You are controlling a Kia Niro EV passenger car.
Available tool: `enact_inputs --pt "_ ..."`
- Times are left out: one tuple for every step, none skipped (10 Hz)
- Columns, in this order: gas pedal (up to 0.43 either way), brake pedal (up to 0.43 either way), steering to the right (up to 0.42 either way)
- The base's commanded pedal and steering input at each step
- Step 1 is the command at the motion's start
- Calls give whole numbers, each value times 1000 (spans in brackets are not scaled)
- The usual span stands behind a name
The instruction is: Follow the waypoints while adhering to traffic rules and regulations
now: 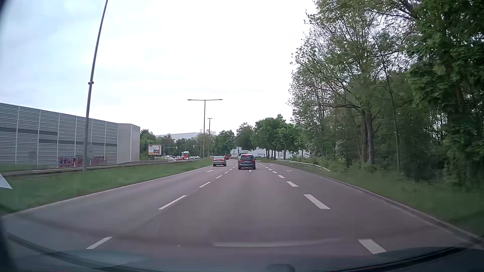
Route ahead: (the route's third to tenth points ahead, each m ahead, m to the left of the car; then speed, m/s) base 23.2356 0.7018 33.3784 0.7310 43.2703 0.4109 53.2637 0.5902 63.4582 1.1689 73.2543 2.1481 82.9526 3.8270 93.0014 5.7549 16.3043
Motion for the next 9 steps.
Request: enact_inputs --pt "110 0 0" --pt "110 0 0" --pt "110 0 0" --pt "110 0 0" --pt "110 0 0" --pt "110 0 -2" --pt "110 0 -4" --pt "110 0 -4" --pt "110 0 -4"
